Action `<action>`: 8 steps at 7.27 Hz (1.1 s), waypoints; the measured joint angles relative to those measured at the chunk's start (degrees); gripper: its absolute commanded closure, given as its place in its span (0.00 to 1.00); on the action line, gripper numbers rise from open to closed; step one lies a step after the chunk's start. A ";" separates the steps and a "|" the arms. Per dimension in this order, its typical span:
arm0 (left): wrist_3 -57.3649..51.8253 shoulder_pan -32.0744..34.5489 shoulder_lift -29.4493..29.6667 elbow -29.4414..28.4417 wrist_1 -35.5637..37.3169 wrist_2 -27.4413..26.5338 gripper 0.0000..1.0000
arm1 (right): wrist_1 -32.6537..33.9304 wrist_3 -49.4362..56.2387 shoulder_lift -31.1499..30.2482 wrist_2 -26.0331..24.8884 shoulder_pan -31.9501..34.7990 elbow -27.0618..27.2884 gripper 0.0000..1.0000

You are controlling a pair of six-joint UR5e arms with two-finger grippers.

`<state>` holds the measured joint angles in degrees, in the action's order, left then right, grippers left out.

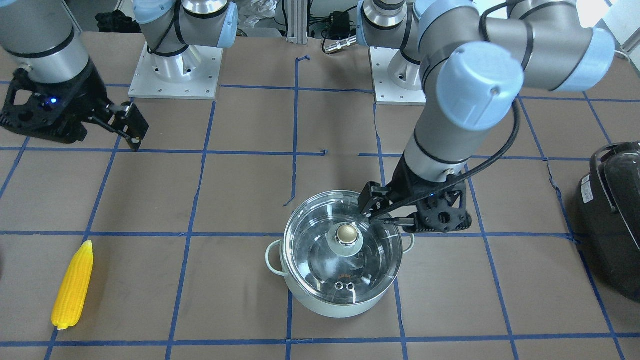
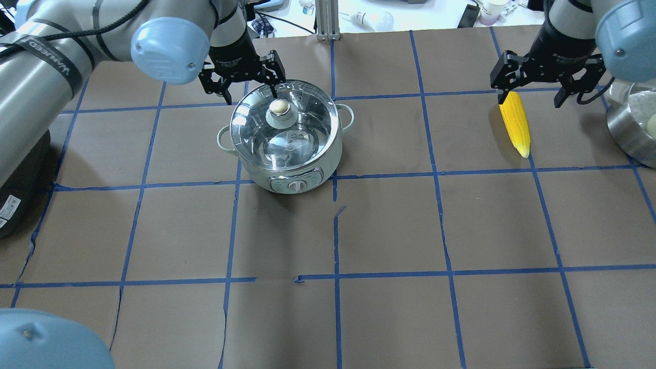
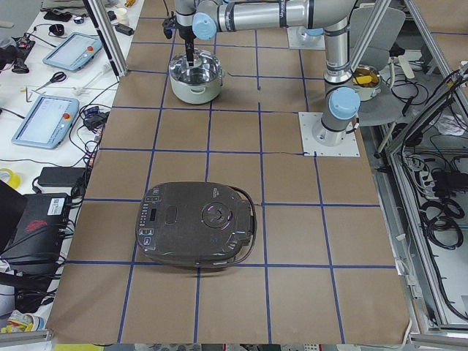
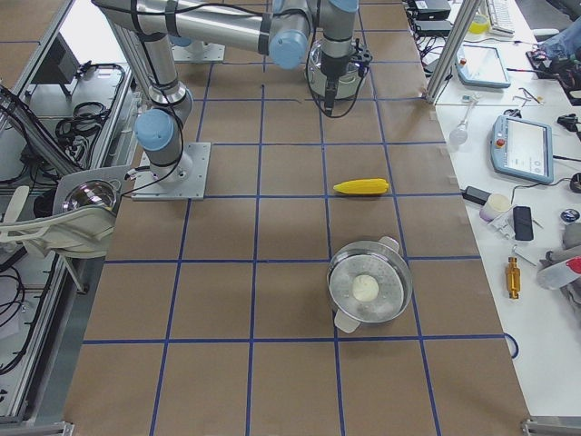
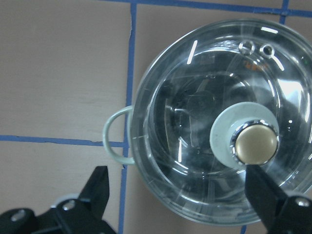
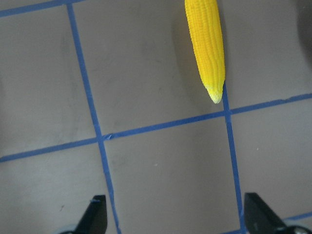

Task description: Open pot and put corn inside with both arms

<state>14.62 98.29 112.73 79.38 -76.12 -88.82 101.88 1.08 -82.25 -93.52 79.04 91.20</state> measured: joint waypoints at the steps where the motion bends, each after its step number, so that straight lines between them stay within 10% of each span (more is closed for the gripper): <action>1: 0.95 0.83 1.00 -0.07 0.32 0.54 0.05 | 5.61 3.21 3.61 0.06 -2.42 -0.14 0.00; 3: 1.44 2.15 1.86 0.03 0.46 1.53 0.10 | 15.72 5.10 11.39 0.14 -4.96 -0.20 0.00; 5: 1.03 2.76 2.20 0.12 0.48 1.64 0.51 | 22.66 5.15 17.87 0.72 -6.11 -0.31 0.00; 8: 0.05 2.91 2.72 0.38 2.56 1.63 0.76 | 25.63 4.52 22.72 4.50 -6.67 -0.45 0.00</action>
<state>14.66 101.20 115.45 79.76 -73.56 -87.19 127.50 5.60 -59.53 -89.02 72.37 90.75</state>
